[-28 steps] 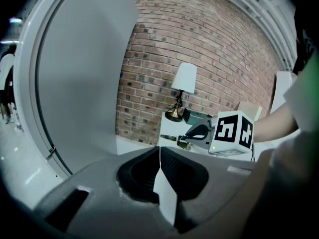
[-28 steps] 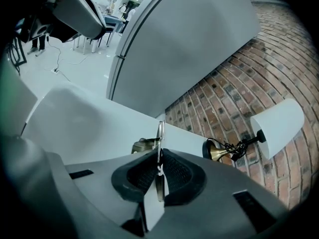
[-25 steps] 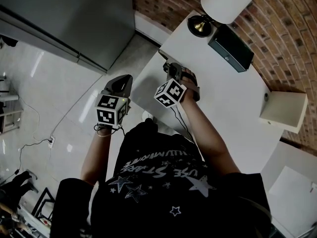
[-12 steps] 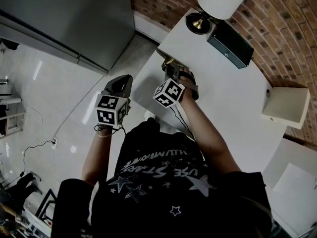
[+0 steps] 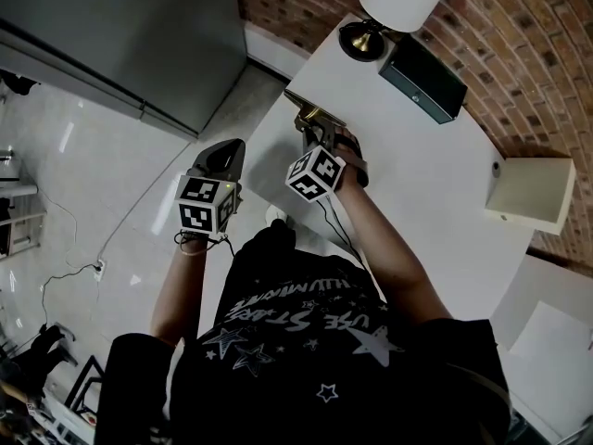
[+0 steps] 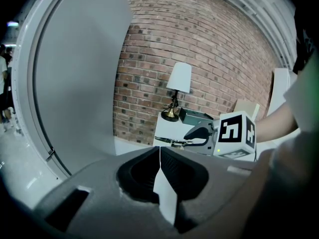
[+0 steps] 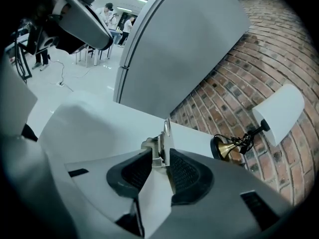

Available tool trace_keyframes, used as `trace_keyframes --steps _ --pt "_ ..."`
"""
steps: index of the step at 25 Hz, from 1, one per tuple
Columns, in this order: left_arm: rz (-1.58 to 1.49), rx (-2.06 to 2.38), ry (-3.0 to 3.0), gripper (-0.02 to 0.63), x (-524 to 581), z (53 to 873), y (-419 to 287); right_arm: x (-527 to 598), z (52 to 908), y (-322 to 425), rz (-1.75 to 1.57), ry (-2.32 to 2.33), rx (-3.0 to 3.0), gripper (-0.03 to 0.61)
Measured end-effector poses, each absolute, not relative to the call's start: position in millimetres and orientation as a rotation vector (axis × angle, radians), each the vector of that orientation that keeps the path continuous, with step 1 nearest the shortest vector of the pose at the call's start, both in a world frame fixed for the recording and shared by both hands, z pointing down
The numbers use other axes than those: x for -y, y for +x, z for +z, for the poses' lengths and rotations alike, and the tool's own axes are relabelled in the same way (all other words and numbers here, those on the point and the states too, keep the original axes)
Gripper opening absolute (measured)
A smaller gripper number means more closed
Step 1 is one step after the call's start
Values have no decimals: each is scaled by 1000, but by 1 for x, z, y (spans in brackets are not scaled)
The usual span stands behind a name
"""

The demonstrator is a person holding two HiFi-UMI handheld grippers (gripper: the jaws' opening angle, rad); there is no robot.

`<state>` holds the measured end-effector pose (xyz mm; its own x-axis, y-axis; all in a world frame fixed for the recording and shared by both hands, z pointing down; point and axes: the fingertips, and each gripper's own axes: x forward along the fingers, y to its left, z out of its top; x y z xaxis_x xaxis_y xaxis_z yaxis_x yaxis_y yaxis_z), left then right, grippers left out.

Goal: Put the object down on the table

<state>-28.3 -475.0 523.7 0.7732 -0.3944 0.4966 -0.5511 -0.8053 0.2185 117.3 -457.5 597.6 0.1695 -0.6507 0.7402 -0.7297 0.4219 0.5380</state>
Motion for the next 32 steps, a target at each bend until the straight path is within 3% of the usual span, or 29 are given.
trace_keyframes --steps 11,18,32 --pt "617 805 2649 21 429 499 -23 408 554 120 71 1359 1623 109" --pt "566 828 2684 21 383 476 -8 366 516 141 68 1531 1647 12" --pt "492 834 2739 21 276 452 3 269 453 169 148 1823 1753 2"
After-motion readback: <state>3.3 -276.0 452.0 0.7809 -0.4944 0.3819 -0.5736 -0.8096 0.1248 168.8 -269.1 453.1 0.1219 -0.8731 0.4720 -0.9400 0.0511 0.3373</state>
